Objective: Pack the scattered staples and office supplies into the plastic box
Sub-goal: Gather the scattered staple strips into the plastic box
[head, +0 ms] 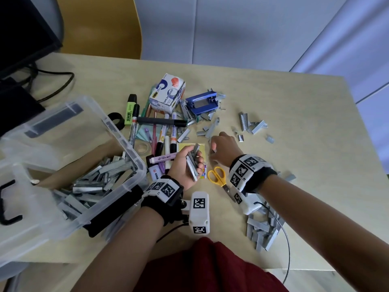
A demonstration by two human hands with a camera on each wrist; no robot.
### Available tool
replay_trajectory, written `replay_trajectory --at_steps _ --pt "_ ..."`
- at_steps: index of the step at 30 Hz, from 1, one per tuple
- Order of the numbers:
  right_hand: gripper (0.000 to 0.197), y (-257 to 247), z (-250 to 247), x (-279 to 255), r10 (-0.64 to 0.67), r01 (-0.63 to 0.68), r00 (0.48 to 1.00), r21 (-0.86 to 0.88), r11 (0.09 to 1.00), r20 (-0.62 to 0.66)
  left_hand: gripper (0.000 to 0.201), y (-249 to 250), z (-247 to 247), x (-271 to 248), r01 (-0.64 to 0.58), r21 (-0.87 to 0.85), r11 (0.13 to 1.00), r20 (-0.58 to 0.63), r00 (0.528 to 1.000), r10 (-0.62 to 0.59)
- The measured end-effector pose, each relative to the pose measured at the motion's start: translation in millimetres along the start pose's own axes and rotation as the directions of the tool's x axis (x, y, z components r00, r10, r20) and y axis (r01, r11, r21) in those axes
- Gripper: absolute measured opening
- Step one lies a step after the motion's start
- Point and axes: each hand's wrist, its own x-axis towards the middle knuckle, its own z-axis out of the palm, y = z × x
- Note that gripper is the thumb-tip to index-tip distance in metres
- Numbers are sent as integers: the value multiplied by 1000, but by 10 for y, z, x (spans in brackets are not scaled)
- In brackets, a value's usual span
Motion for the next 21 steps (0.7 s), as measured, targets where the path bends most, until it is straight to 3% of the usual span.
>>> replay_trajectory --at_steps 5,8,10,11,12,14,16,17,19,21 --pt "18 146 32 -53 78 -76 997 80 994 -25 39 -17 43 14 24 79 997 -35 999 -21" --pt "20 258 -6 -64 153 -142 988 242 960 -27 39 -27 61 12 45 117 992 -52 998 -40" --pt "15 319 -55 -94 203 -187 979 428 884 7 39 -28 74 8 51 137 989 -57 997 -44" --pt "12 339 -88 -133 232 -212 972 573 791 40 38 -27 82 2 53 144 988 -60 997 -44" --pt "13 348 -121 -173 251 -229 964 732 642 82 38 -23 89 -1 52 147 988 -61 997 -43" --pt "20 389 -170 -237 250 -259 945 948 185 209 38 -8 98 -8 45 163 986 -60 998 -35" --pt "20 415 -217 -322 200 -272 924 928 -256 326 37 3 115 -15 40 203 978 -54 998 -29" --pt "17 428 -215 -357 164 -273 920 883 -382 356 37 10 128 -20 35 220 975 -51 998 -24" --pt "13 427 -205 -406 69 -256 941 831 -494 331 37 19 159 -33 23 231 973 -48 999 -12" --pt "45 437 -173 -443 -32 -234 966 821 -521 255 37 25 187 -54 13 230 973 -41 999 -4"
